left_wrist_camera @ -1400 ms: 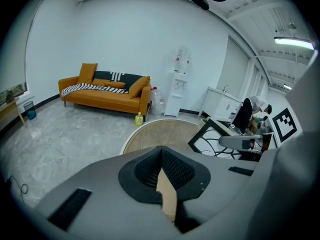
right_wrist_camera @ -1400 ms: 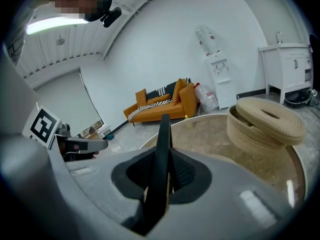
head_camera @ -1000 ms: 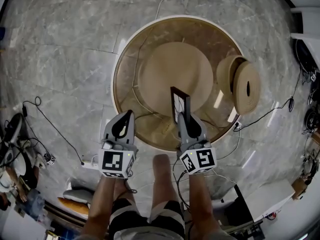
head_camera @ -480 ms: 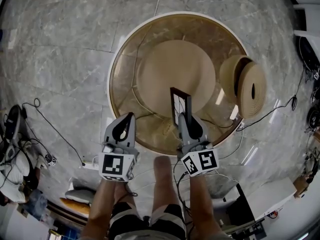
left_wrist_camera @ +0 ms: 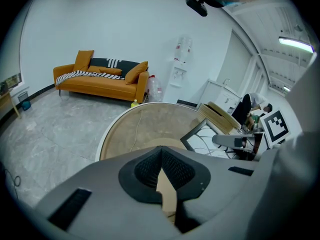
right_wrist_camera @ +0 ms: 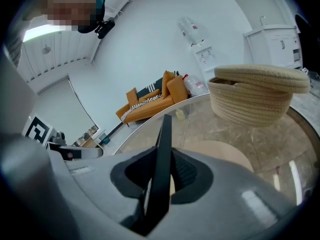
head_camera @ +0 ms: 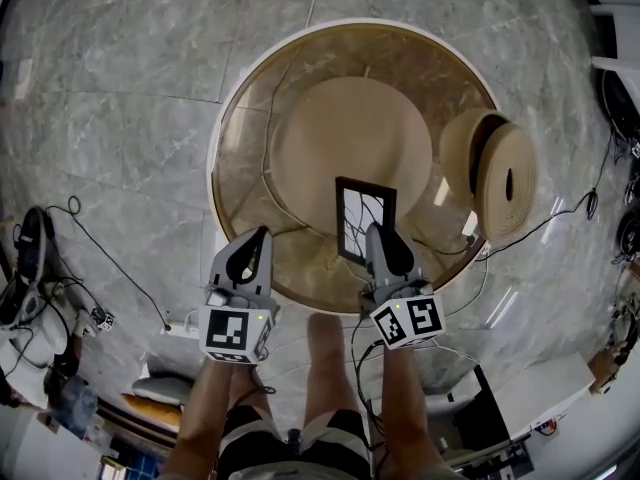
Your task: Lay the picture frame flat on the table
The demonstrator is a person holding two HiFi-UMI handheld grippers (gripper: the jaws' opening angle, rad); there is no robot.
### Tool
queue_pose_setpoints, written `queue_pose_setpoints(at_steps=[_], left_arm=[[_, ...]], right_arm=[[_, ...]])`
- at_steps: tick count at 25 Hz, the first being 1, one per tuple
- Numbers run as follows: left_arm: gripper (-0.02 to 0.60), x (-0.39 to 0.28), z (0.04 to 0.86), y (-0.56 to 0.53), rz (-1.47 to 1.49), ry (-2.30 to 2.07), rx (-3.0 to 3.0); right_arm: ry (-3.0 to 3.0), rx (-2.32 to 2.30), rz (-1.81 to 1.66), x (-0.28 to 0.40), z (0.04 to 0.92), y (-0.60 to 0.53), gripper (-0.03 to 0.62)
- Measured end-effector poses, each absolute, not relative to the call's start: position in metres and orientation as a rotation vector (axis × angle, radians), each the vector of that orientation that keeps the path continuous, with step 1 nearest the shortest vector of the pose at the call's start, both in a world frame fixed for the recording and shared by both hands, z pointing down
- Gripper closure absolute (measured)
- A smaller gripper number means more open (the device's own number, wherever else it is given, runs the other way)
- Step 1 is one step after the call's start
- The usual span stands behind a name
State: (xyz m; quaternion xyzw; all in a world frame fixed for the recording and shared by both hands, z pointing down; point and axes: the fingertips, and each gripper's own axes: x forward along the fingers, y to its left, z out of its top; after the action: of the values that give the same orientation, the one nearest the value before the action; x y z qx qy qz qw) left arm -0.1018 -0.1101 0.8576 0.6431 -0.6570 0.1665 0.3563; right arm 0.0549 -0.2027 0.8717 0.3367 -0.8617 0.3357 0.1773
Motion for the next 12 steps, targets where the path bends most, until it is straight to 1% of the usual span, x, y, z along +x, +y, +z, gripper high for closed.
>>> queue_pose_setpoints(at_steps=[9, 12], left_arm=[[0.566, -0.091, 0.864, -0.116, 0.440, -1.676, 1.656], [0.566, -0.087, 0.867, -0.117, 0.448, -1.664, 1.657]], right_arm=[[-2.397, 0.967, 0.973, 0.074, 0.889, -0.210, 0.483], [-2.365, 0.985, 1.000, 0.079, 0.896, -0.211, 0.460]])
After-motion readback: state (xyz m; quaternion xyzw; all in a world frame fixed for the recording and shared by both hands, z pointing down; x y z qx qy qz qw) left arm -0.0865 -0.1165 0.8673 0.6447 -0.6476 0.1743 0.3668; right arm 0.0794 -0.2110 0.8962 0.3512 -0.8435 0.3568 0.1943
